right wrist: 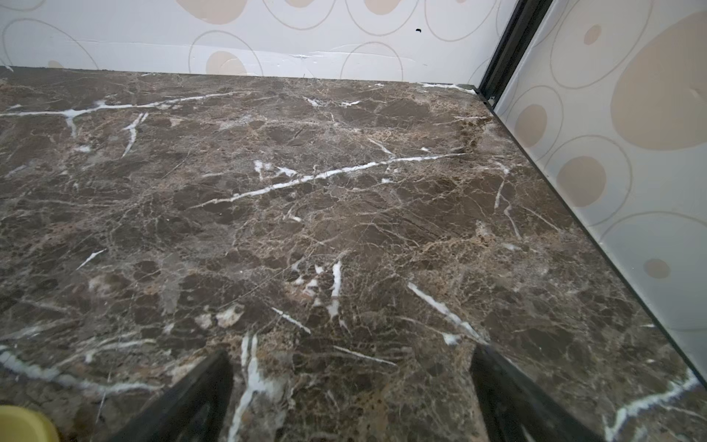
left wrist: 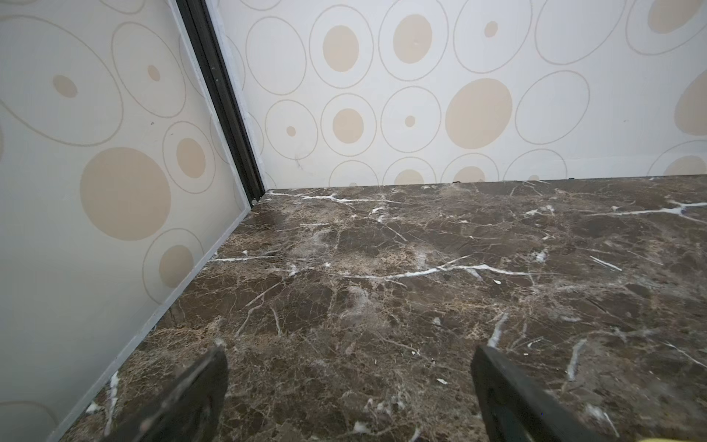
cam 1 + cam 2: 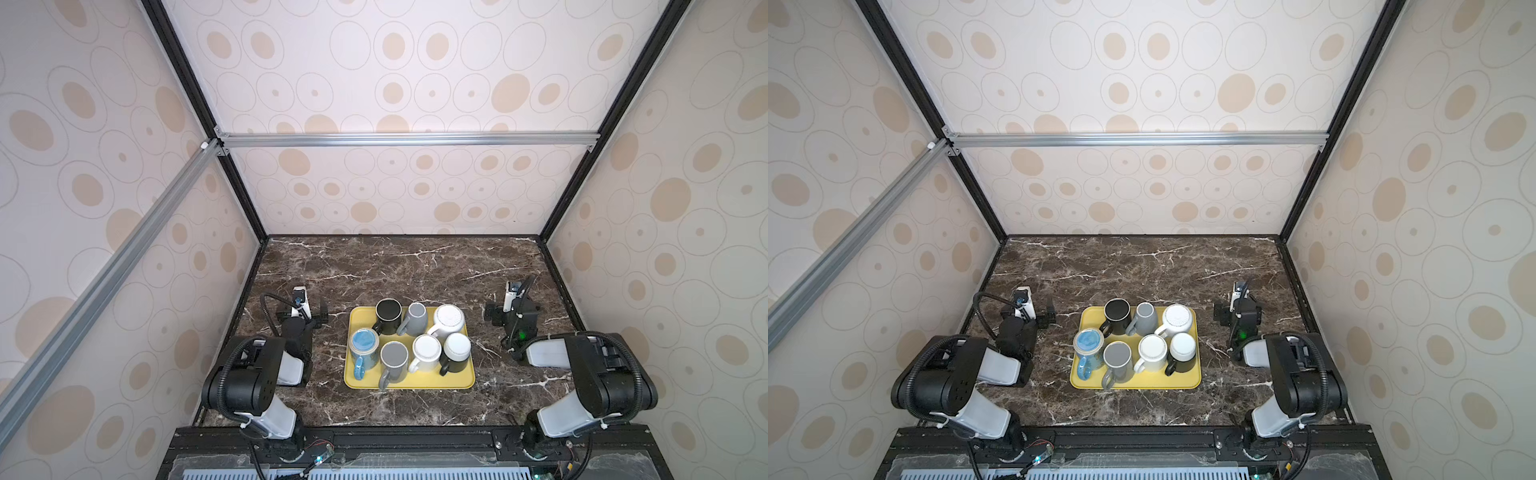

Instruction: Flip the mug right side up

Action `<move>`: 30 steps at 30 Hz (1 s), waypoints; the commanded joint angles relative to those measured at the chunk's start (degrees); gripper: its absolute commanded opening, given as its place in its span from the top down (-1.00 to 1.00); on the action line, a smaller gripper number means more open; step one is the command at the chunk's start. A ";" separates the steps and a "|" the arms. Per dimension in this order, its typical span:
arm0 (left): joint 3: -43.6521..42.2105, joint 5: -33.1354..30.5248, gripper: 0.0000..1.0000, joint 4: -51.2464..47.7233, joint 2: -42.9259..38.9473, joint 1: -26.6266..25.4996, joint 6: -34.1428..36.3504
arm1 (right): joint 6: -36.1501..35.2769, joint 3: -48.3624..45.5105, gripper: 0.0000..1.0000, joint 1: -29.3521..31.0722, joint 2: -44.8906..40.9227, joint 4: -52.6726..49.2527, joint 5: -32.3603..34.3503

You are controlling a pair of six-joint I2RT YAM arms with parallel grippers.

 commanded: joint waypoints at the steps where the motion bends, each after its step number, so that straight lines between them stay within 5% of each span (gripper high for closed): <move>1: 0.36 1.61 -1.00 0.99 -0.01 0.50 0.62 | 0.13 0.34 -1.00 -0.28 -0.53 0.98 0.59; 30: 0.87 1.86 -1.00 0.16 -0.06 0.68 0.27 | 0.21 0.75 -0.99 -0.43 -0.40 0.48 0.43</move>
